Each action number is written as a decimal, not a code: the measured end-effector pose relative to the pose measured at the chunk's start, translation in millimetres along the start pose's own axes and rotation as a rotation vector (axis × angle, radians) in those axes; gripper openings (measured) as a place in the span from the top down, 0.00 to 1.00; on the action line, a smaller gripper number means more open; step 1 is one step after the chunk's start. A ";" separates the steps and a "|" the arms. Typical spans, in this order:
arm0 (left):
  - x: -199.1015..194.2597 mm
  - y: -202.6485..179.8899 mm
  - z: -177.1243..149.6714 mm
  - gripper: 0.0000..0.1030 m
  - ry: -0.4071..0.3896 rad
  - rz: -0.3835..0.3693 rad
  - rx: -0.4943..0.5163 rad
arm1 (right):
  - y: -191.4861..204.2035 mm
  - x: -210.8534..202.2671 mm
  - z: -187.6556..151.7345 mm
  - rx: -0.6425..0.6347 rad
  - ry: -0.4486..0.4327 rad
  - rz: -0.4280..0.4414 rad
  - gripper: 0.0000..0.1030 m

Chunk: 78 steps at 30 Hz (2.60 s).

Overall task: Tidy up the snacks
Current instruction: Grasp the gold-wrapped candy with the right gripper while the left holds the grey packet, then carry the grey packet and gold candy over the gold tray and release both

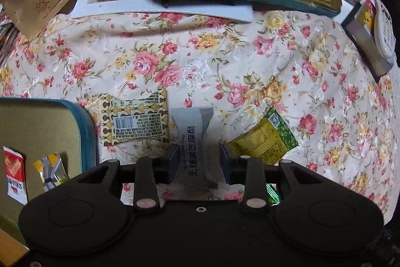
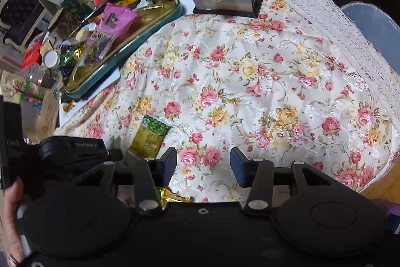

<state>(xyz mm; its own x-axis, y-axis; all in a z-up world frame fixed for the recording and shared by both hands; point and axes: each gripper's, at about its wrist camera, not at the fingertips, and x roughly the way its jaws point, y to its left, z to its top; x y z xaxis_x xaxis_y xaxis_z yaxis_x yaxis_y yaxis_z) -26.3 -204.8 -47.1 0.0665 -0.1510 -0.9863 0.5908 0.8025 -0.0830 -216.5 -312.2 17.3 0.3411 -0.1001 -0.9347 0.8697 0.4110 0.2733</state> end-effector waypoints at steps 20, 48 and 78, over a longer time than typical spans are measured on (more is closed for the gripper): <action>6.2 -6.3 -1.5 0.57 0.121 -0.128 0.066 | 29.6 38.8 -35.1 -0.262 0.140 0.032 0.51; -50.6 16.9 -6.5 0.72 0.047 -0.152 0.020 | 37.3 44.3 -28.4 -0.248 0.067 0.019 0.72; -135.8 173.4 -18.1 0.72 -0.180 -0.063 -0.254 | 156.4 8.9 -57.5 -0.352 -0.011 0.168 0.72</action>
<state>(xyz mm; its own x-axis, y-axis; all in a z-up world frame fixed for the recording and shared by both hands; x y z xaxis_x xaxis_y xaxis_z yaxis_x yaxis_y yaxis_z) 52.6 -34.6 69.9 0.1910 -0.2862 -0.9390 0.3797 0.9036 -0.1982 -97.9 -196.8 38.7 0.4739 -0.0133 -0.8805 0.6260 0.7083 0.3262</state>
